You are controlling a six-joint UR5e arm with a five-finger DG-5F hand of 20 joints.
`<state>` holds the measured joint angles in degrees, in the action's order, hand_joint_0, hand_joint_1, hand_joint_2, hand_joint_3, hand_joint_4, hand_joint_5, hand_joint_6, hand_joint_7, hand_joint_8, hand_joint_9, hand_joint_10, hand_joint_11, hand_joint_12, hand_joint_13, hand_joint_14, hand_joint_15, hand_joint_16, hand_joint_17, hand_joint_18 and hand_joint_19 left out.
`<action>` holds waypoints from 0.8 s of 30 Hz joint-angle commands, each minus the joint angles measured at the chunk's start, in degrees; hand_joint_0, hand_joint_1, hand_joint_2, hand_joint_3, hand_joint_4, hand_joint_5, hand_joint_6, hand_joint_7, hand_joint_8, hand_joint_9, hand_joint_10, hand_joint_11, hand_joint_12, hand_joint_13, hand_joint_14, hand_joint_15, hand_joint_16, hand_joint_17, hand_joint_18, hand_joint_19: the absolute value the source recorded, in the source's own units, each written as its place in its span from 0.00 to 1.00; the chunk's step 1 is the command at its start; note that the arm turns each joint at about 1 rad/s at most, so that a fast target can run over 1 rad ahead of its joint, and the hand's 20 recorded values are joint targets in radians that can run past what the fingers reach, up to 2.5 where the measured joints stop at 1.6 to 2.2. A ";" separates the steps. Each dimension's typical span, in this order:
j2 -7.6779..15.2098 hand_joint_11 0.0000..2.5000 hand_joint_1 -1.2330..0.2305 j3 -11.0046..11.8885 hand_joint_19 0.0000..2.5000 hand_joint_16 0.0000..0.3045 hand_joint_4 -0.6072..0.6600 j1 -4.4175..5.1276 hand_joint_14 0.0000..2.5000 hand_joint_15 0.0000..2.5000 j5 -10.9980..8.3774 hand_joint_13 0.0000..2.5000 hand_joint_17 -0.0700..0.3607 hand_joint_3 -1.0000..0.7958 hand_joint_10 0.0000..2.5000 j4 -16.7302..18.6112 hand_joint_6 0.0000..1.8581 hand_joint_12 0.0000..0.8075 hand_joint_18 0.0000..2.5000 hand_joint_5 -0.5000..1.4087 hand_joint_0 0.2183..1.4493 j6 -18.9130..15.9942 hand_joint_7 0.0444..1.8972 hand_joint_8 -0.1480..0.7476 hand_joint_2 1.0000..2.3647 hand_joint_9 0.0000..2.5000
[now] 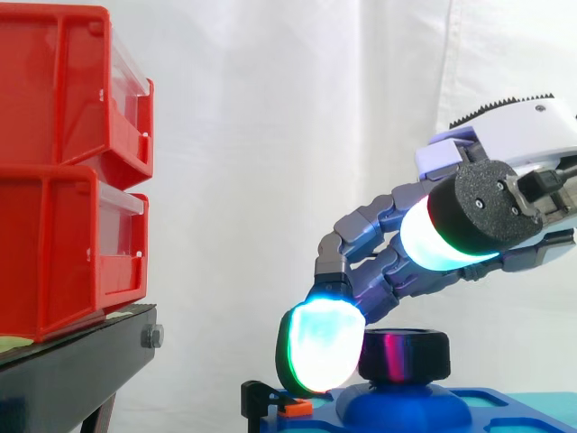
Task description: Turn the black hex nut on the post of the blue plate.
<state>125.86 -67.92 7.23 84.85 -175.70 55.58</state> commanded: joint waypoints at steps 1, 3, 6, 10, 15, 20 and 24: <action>0.00 0.00 0.57 -0.10 0.04 0.21 0.69 -0.28 0.00 0.00 0.14 0.03 0.50 0.28 0.00 -0.25 0.27 0.52 0.00 0.17 0.19 0.05 0.47 0.51 0.00 0.14; 0.00 0.00 0.57 -0.10 0.04 0.21 0.69 -0.37 0.00 0.00 0.41 0.03 0.50 0.28 0.00 -0.34 0.27 0.52 0.00 0.17 0.19 0.05 0.47 0.51 0.00 0.14; 0.00 0.00 0.57 -0.10 0.04 0.21 0.70 -0.46 0.00 0.00 0.85 0.03 0.50 0.28 0.00 -0.34 0.27 0.52 0.00 0.17 0.19 0.05 0.47 0.50 0.00 0.14; 0.00 0.00 0.57 -0.10 0.04 0.21 0.69 -0.72 0.00 0.00 1.11 0.03 0.50 0.28 0.00 -0.08 0.27 0.52 0.00 0.17 0.19 1.02 0.47 0.51 0.00 0.14; 0.00 0.00 0.57 -0.10 0.05 0.21 0.69 -1.25 0.00 0.00 1.72 0.03 0.49 0.28 0.00 0.01 0.27 0.52 0.00 0.17 0.19 3.04 0.46 0.51 0.00 0.14; 0.00 0.00 0.57 -0.10 0.05 0.21 0.69 -1.87 0.00 0.00 2.60 0.03 0.49 0.28 0.00 0.10 0.27 0.52 0.00 0.17 0.19 4.01 0.47 0.50 0.00 0.14; 0.00 0.00 0.57 -0.10 0.05 0.21 0.70 -2.39 0.00 0.00 3.13 0.03 0.49 0.28 0.00 1.07 0.27 0.52 0.00 0.17 0.19 4.97 0.46 0.50 0.00 0.14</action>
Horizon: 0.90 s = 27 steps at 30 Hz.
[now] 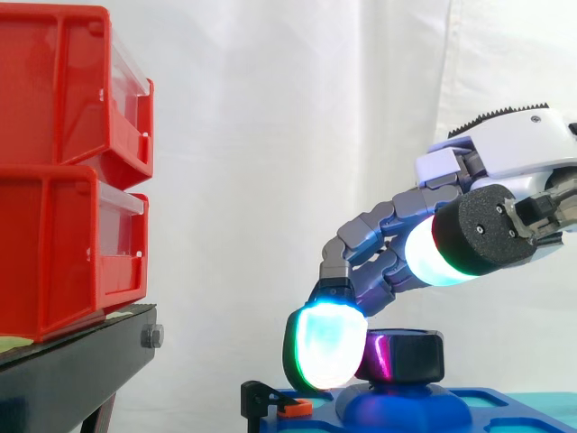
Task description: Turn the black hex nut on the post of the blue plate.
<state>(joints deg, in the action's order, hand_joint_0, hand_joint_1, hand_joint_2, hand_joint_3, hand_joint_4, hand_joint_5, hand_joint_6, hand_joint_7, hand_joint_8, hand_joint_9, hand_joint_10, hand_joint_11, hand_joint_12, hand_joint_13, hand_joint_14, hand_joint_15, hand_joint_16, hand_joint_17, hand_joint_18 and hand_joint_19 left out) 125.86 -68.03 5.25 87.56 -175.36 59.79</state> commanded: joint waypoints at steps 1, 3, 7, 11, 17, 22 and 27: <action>0.00 0.00 0.57 0.00 0.05 0.21 0.70 -0.41 0.00 0.00 0.50 0.03 0.49 0.28 0.00 0.81 0.27 0.52 0.00 0.17 0.19 1.03 0.47 0.50 0.00 0.14; 0.00 0.00 0.57 0.00 0.05 0.21 0.70 -0.68 0.00 0.00 0.77 0.03 0.49 0.28 0.00 0.99 0.27 0.52 0.00 0.17 0.19 1.65 0.47 0.51 0.00 0.14; 0.00 0.00 0.57 0.00 0.05 0.21 0.70 -1.12 0.00 0.00 1.21 0.03 0.49 0.28 0.00 0.99 0.27 0.52 0.00 0.17 0.20 2.35 0.47 0.51 0.00 0.14; 0.00 0.00 0.57 0.00 0.05 0.21 0.70 -1.64 0.00 0.00 2.17 0.03 0.49 0.28 0.00 0.81 0.27 0.52 0.00 0.17 0.20 2.79 0.47 0.51 0.00 0.14; 0.00 0.00 0.57 0.00 0.05 0.20 0.70 -2.52 0.00 0.00 3.32 0.03 0.49 0.28 0.00 0.72 0.27 0.52 0.00 0.17 0.20 3.76 0.47 0.51 0.00 0.15; 0.00 0.00 0.57 0.00 0.05 0.20 0.70 -2.79 0.00 0.00 3.84 0.03 0.49 0.28 0.00 0.55 0.27 0.52 0.00 0.17 0.20 3.84 0.47 0.51 0.00 0.15; 0.00 0.00 0.57 0.00 0.05 0.20 0.70 -3.40 0.00 0.00 4.81 0.03 0.49 0.28 0.00 0.37 0.27 0.52 0.00 0.17 0.20 4.28 0.47 0.51 0.00 0.15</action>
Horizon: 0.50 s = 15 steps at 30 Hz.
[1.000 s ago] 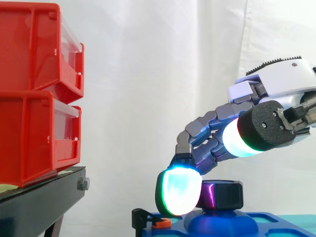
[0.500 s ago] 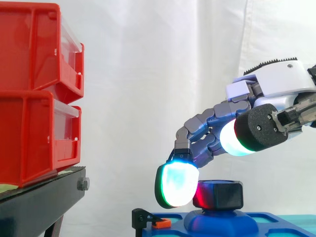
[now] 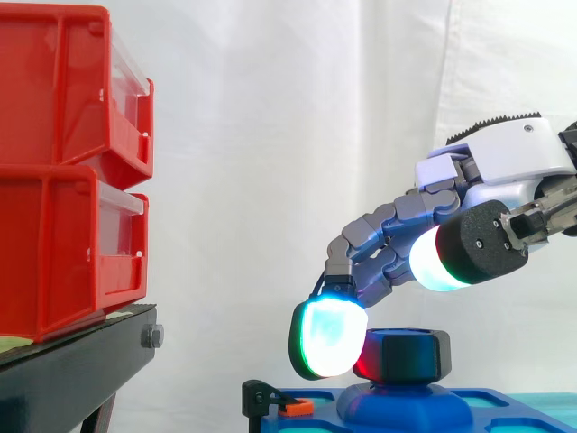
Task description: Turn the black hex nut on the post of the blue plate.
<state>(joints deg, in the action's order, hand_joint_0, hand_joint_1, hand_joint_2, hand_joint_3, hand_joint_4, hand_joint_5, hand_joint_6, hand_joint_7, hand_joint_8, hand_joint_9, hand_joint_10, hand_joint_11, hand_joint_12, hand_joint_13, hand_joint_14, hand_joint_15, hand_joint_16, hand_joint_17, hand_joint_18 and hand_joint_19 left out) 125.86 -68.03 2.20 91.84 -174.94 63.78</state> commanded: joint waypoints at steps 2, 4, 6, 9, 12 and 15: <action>0.00 0.00 0.57 0.00 0.05 0.20 0.70 -0.44 0.00 0.00 0.80 0.03 0.49 0.28 0.00 -0.05 0.27 0.52 0.00 0.17 0.20 0.46 0.47 0.51 0.00 0.15; 0.00 0.00 0.57 0.00 0.05 0.20 0.70 -0.62 0.00 0.00 0.97 0.03 0.49 0.28 0.00 -0.05 0.27 0.52 0.00 0.17 0.20 0.64 0.46 0.51 0.00 0.15; 0.00 0.00 0.57 -0.09 0.05 0.20 0.69 -0.79 0.00 0.00 1.24 0.03 0.49 0.28 0.00 -0.05 0.27 0.52 0.00 0.17 0.20 0.73 0.47 0.51 0.00 0.15; 0.00 0.00 0.57 0.00 0.05 0.20 0.70 -1.14 0.00 0.00 1.85 0.03 0.48 0.28 0.00 -0.05 0.27 0.52 0.00 0.17 0.20 0.73 0.47 0.51 0.00 0.15; 0.00 0.00 0.57 0.00 0.05 0.20 0.70 -1.50 0.00 0.00 2.56 0.04 0.48 0.28 0.00 -0.05 0.27 0.52 0.00 0.17 0.20 0.82 0.47 0.51 0.00 0.15; 0.00 0.00 0.57 0.00 0.05 0.20 0.70 -1.76 0.00 0.00 2.91 0.03 0.48 0.28 0.00 -0.05 0.27 0.52 0.00 0.17 0.20 0.90 0.47 0.51 0.00 0.15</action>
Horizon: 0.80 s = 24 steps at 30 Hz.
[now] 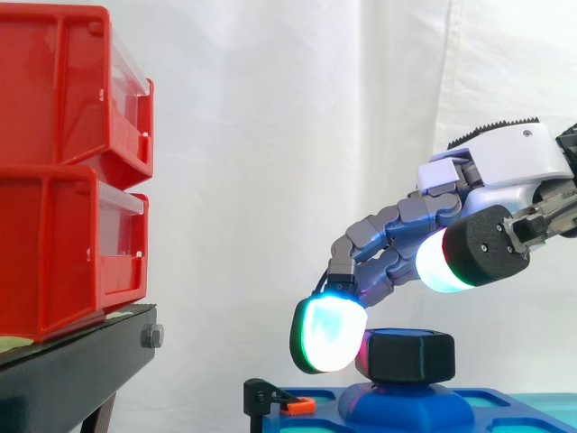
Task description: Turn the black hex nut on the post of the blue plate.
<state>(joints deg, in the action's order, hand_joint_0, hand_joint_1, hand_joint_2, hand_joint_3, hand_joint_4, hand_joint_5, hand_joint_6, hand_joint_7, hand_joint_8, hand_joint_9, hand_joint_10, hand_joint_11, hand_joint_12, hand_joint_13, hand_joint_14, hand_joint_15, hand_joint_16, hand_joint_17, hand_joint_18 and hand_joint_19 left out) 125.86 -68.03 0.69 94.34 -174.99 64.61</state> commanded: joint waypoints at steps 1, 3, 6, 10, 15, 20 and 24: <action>0.00 0.00 0.57 0.00 0.05 0.20 0.70 -0.43 0.00 0.00 0.76 0.04 0.48 0.28 0.00 -0.09 0.27 0.52 0.00 0.17 0.20 0.17 0.47 0.51 0.00 0.15; 0.00 0.00 0.57 0.00 0.05 0.20 0.69 -0.86 0.00 0.00 1.29 0.03 0.48 0.28 0.00 -0.26 0.27 0.52 0.00 0.17 0.20 0.34 0.47 0.51 0.00 0.15; 0.00 0.00 0.57 0.00 0.05 0.20 0.69 -1.83 0.00 0.00 2.87 0.04 0.48 0.28 0.00 -0.26 0.27 0.52 0.00 0.17 0.20 0.61 0.47 0.51 0.00 0.15; -0.09 0.00 0.57 0.00 0.05 0.20 0.69 -2.71 0.00 0.00 4.37 0.03 0.48 0.28 0.00 -0.26 0.27 0.52 0.00 0.17 0.20 0.61 0.46 0.51 0.00 0.15; 0.00 0.00 0.57 0.00 0.05 0.20 0.69 -3.77 0.00 0.00 6.04 0.03 0.48 0.28 0.00 -0.17 0.27 0.52 0.00 0.17 0.20 0.61 0.46 0.51 0.00 0.15; -0.09 0.00 0.57 0.27 0.05 0.20 0.69 -4.73 0.00 0.00 7.44 0.03 0.48 0.28 0.00 0.18 0.27 0.51 0.00 0.17 0.20 0.61 0.46 0.51 0.00 0.15; 0.00 0.00 0.57 1.15 0.05 0.20 0.69 -4.91 0.00 0.00 7.53 0.03 0.48 0.28 0.00 -0.26 0.27 0.51 0.00 0.17 0.20 0.61 0.46 0.51 0.00 0.15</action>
<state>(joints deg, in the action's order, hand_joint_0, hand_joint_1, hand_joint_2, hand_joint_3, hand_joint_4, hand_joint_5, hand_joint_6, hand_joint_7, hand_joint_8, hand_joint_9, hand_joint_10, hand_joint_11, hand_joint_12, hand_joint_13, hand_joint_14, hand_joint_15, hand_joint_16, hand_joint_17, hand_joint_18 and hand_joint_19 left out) 125.83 -67.46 -4.03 101.69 -175.04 65.21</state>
